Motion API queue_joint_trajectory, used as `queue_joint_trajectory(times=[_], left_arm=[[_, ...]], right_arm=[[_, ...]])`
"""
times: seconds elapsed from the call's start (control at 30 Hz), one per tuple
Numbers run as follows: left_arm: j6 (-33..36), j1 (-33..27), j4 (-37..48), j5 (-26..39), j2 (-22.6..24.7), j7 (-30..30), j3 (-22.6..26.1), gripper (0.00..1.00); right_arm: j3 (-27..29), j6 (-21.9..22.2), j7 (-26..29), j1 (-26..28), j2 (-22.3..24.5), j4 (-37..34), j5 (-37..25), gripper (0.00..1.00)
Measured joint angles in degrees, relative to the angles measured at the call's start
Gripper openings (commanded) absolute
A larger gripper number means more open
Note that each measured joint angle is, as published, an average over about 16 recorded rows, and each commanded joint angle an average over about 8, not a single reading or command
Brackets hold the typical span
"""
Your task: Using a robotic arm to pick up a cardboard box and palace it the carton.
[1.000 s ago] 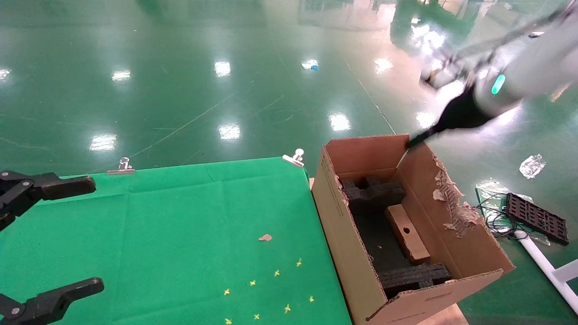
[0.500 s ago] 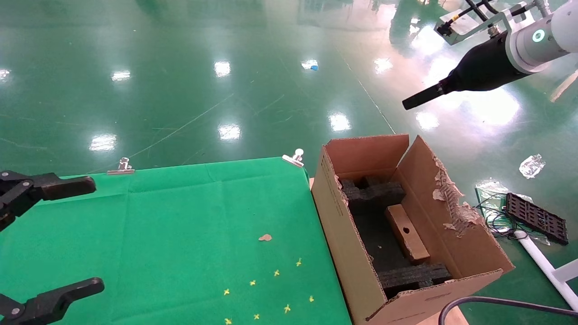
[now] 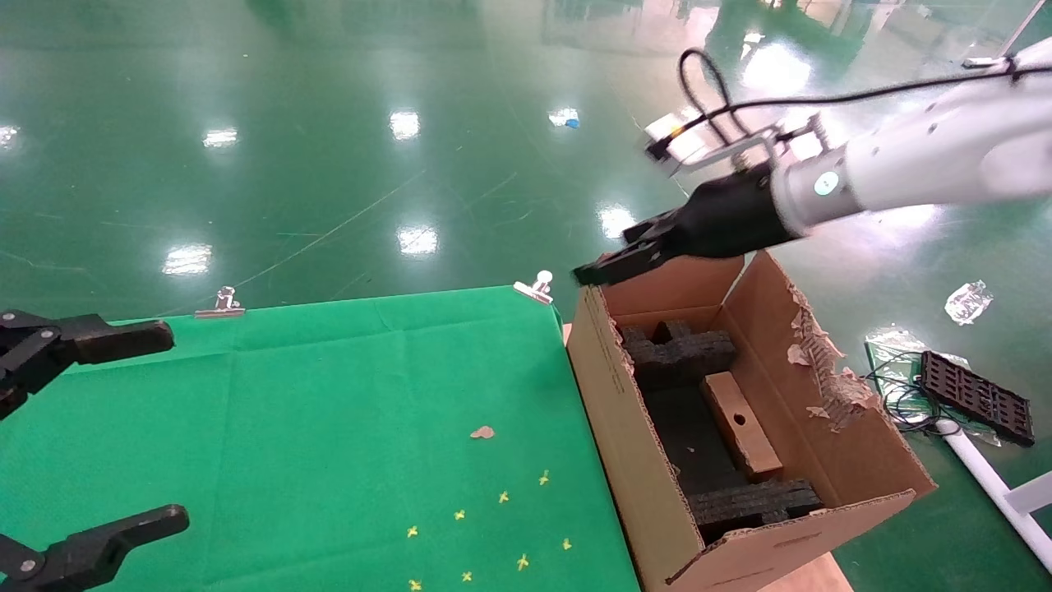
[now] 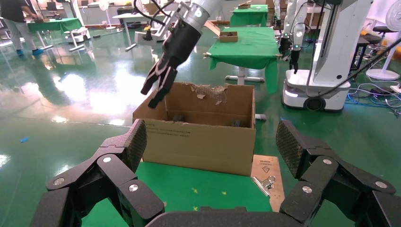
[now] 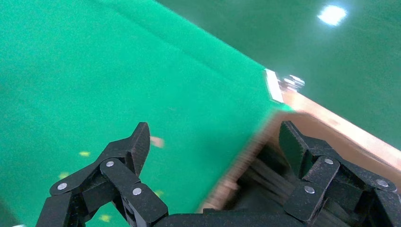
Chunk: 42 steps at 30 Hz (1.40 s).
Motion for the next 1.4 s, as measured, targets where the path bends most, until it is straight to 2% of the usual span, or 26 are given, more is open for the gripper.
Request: queue_joint_trajectory(times=[1.4], left_arm=[[-0.1, 0.0, 0.0, -0.1, 0.0, 0.1, 0.1, 1.0]], right_arm=[[54.7, -11.8, -20.0, -47.6, 12.5, 46.1, 23.1, 1.0]])
